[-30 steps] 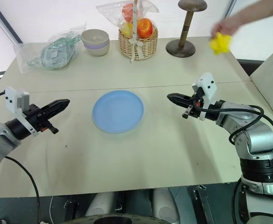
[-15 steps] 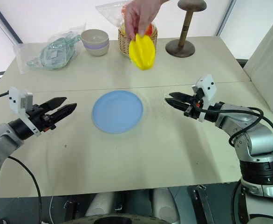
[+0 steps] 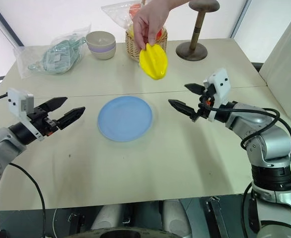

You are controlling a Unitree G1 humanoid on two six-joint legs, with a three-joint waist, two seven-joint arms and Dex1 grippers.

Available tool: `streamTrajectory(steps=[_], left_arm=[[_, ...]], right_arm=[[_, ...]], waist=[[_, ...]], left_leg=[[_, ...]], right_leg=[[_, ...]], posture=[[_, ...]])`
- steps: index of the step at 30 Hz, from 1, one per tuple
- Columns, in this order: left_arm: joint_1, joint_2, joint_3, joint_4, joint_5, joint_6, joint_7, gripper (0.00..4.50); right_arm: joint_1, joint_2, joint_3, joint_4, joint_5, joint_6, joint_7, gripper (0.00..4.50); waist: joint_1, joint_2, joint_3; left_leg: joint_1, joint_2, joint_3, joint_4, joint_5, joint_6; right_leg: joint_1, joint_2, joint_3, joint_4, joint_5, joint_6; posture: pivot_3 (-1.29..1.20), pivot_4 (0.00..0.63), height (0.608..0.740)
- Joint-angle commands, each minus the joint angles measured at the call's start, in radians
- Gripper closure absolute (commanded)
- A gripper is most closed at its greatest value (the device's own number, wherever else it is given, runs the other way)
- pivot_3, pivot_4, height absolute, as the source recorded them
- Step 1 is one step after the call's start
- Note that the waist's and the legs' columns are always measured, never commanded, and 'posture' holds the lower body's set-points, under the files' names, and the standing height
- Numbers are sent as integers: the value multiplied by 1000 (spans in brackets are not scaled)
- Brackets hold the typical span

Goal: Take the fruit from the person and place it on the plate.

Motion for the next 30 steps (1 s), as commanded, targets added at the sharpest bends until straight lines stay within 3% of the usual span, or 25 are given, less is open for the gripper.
streamTrajectory(steps=[1,12,30], left_arm=[[-19,-3,3,-27,-4,-21,2,0],[-23,-15,-17,-16,19,-40,-3,0],[3,-18,-17,-26,38,-66,5,0]], right_arm=[[-96,23,-55,-72,72,65,-80,26],[-196,127,3,-122,91,172,-264,26],[-274,236,69,-11,-50,81,-326,26]], waist=[[1,0,0],[-2,0,0],[-1,0,0]], left_leg=[[0,0,0,0,0,0],[-1,-1,0,0,0,0],[-1,0,0,0,0,0]], right_leg=[[0,0,0,0,0,0],[-1,-1,0,0,0,0],[-1,-1,0,0,0,0]], posture=[[0,150,740],[0,150,740],[0,150,740]])
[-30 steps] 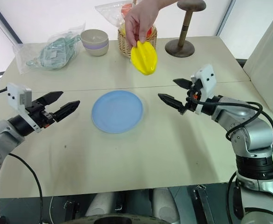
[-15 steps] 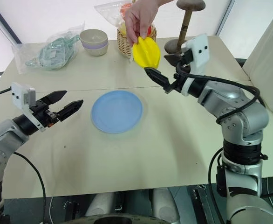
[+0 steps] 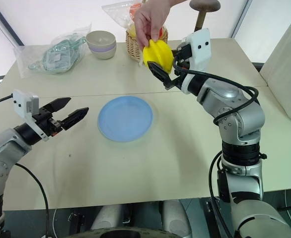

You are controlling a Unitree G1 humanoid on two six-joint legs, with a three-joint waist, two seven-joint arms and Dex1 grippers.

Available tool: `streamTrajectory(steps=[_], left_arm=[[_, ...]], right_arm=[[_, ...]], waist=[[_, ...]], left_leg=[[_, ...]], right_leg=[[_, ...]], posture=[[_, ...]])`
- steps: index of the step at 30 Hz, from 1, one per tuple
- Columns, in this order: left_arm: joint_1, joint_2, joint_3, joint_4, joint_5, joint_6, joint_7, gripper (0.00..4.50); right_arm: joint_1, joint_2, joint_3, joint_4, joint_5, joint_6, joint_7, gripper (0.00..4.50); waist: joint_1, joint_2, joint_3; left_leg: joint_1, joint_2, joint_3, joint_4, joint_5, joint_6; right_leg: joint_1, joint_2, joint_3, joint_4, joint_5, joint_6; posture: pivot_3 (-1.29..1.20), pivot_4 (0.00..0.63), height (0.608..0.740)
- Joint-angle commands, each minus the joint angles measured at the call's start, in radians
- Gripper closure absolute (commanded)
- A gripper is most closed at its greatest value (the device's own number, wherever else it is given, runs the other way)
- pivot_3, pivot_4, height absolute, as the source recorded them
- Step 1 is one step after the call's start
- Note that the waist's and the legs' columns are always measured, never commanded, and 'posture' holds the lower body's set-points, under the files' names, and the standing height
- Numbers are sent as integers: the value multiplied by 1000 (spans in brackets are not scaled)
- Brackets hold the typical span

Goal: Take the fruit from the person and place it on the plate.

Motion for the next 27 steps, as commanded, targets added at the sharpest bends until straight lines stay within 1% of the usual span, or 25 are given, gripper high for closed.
streamTrajectory(steps=[1,4,5,6,8,9,10,11,16,20,24,27], left_arm=[[-2,5,19,-26,10,-26,1,0],[-4,5,19,-22,14,-30,1,0],[-4,5,19,-22,15,-30,0,0],[-5,6,18,-20,17,-31,-1,0],[-8,5,16,-16,20,-33,-3,0],[-9,5,15,-15,21,-34,-3,0],[-12,5,14,-13,23,-35,-4,0],[-13,5,13,-11,25,-36,-5,0],[-17,5,12,-2,32,-43,-12,0],[-16,6,13,4,35,-48,-16,0],[-9,14,30,6,23,-41,-28,0],[10,37,51,-3,-1,-21,-53,0]], right_arm=[[-25,9,-4,-11,-15,-32,5,26],[-18,11,-2,-10,-26,-35,10,26],[-17,11,-2,-11,-28,-36,11,550],[-15,11,-1,-12,-31,-36,10,875],[-9,11,-1,-16,-36,-37,12,1826],[-7,11,0,-18,-38,-38,14,2420],[-6,11,-1,-18,-41,-38,14,2796],[-4,11,0,-20,-44,-36,13,2947],[3,4,-5,-30,-51,-19,11,2947],[22,-14,-20,-60,-27,5,30,2947],[58,-52,-22,-110,21,38,92,2947],[85,-87,-3,-136,68,58,175,2947]], waist=[[0,0,0],[0,0,0],[0,0,0],[0,0,0],[0,0,0],[0,0,0],[0,0,0],[-2,0,0],[-2,0,0],[-1,0,0],[0,0,0],[0,0,0]], left_leg=[[0,0,0,0,0,0],[0,0,0,0,0,0],[0,0,0,0,0,0],[0,0,0,0,0,0],[0,0,0,0,0,0],[0,0,0,0,0,0],[0,0,0,0,0,0],[0,0,0,0,0,0],[0,0,0,0,0,0],[0,0,0,0,0,0],[0,0,0,0,0,0],[0,0,0,0,0,0]], right_leg=[[0,0,0,0,0,0],[0,0,0,0,0,0],[0,0,0,0,0,0],[0,0,0,0,0,0],[0,0,0,0,0,0],[0,0,0,0,0,0],[0,0,0,0,0,0],[0,0,0,0,0,0],[0,0,0,0,0,0],[0,0,0,0,0,0],[0,0,0,0,0,0],[0,0,0,0,0,0]], posture=[[0,150,740],[0,150,740],[0,150,740],[0,150,740],[0,150,740],[0,150,740],[0,150,740],[0,150,740],[0,150,740],[0,150,740],[0,150,740],[0,150,740]])
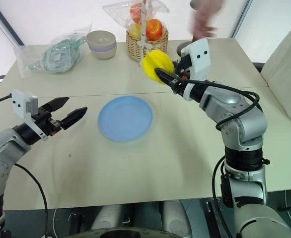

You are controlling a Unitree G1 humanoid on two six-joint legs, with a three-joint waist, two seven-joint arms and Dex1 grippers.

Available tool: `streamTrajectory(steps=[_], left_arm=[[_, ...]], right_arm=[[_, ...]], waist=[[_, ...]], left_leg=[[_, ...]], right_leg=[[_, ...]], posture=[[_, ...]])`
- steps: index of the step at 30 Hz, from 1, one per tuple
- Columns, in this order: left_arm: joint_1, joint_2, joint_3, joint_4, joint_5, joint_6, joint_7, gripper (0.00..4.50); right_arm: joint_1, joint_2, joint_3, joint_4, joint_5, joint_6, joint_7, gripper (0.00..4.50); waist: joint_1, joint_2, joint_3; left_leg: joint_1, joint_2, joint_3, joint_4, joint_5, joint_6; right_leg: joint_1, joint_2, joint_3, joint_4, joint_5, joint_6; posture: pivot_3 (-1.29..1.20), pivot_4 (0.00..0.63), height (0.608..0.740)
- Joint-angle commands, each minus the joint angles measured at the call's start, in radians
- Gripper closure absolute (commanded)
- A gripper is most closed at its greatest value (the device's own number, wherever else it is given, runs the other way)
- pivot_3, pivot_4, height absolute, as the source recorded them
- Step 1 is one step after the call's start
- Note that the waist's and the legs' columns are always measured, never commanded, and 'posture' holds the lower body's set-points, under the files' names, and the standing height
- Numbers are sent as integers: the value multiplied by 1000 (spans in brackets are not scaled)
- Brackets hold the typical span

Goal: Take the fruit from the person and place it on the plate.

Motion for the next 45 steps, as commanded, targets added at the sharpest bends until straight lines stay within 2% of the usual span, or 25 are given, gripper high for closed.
streamTrajectory(steps=[1,4,13,18,25,26,27,30,38,45], left_arm=[[13,34,53,-24,-29,7,-29,0],[25,50,59,-26,-46,21,-45,0],[17,59,39,-52,-44,47,-40,0],[20,60,35,-74,-39,54,-33,0],[32,51,24,-90,-31,61,-29,0],[33,50,20,-91,-29,59,-30,0],[34,48,18,-92,-27,57,-29,0],[40,46,14,-93,-24,51,-31,0],[48,46,12,-90,-22,35,-39,0],[71,48,19,-99,-24,23,-50,0]], right_arm=[[14,-39,7,-62,63,15,97,2947],[43,-48,55,-60,76,-1,174,2947],[71,127,266,192,-91,-200,231,2947],[76,195,326,315,-180,-306,243,2947],[81,228,353,407,-279,-418,253,2947],[83,231,356,414,-292,-433,255,1899],[85,235,357,418,-300,-442,257,1636],[91,243,354,418,-313,-450,264,45],[63,227,288,341,-283,-372,258,15],[8,143,132,123,-118,-124,245,15]], waist=[[-1,0,0],[-4,0,0],[-2,0,0],[-1,0,0],[-3,0,0],[-3,0,0],[-3,0,0],[-3,0,0],[-3,0,0],[-1,1,0]], left_leg=[[0,0,0,0,0,0],[0,0,0,0,0,0],[0,1,0,0,0,0],[0,0,0,0,0,0],[0,0,0,0,0,0],[0,0,0,0,0,0],[0,0,0,0,0,0],[0,0,0,0,0,-1],[0,0,0,0,0,-1],[0,0,0,-1,0,-1]], right_leg=[[0,0,0,0,0,0],[0,0,0,0,0,0],[0,1,0,0,0,0],[0,1,0,0,0,0],[0,0,0,0,0,-1],[0,0,0,0,0,-1],[0,0,0,0,0,-1],[-1,0,0,0,1,-1],[-1,-1,0,0,1,-2],[-1,-3,-1,0,1,-2]], posture=[[0,150,740],[0,150,740],[0,150,740],[0,150,740],[0,150,740],[0,150,740],[0,150,740],[0,150,740],[0,150,740],[0,150,740]])
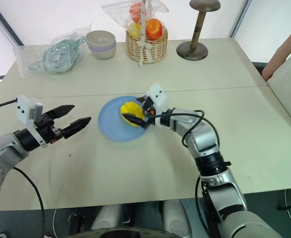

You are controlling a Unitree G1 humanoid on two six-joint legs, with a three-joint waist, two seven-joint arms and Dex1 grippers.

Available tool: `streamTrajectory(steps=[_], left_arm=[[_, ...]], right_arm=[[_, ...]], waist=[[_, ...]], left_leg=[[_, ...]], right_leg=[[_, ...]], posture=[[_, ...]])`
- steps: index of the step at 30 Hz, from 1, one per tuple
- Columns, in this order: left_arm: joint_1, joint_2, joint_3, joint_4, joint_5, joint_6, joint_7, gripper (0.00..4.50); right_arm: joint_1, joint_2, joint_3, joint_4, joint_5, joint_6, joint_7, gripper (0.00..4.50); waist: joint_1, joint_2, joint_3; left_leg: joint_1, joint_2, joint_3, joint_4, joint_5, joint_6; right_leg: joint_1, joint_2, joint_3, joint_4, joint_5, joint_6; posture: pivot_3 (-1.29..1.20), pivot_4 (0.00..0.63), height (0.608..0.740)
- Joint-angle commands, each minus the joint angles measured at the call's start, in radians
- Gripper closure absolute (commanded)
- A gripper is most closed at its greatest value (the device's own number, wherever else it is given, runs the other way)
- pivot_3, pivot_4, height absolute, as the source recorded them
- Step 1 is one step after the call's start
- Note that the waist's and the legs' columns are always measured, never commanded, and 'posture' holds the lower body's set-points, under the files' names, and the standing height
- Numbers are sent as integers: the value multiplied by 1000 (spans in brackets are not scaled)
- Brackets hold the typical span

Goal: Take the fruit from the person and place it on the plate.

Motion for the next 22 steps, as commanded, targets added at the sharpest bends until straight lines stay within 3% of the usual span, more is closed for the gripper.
streamTrajectory(steps=[1,5,11,15,22], left_arm=[[9,8,22,-40,3,-26,-11,0],[12,10,23,-40,1,-30,-14,0],[39,31,46,-57,-11,-22,-37,0],[67,62,75,-61,-18,-21,-67,0],[65,85,87,-54,-26,-10,-89,0]], right_arm=[[-29,-52,-90,-142,97,111,-5,15],[-23,-150,-141,-230,164,203,21,15],[127,-470,-157,-340,170,147,240,15],[169,-535,-159,-332,150,83,276,15],[172,-525,-155,-311,141,55,247,15]], waist=[[1,0,0],[1,0,0],[4,0,0],[-5,0,1],[4,0,1]], left_leg=[[0,0,0,0,0,0],[0,0,0,-1,0,0],[-1,-1,0,-1,0,1],[0,-1,0,-1,0,1],[0,0,0,0,0,1]], right_leg=[[0,0,0,0,0,0],[0,-1,0,-1,-2,-3],[1,-2,-2,-4,-2,-3],[1,-2,-1,-2,-2,-3],[2,1,-1,-2,-2,-3]], posture=[[0,150,740],[0,150,740],[0,150,740],[0,150,740],[0,150,740]])
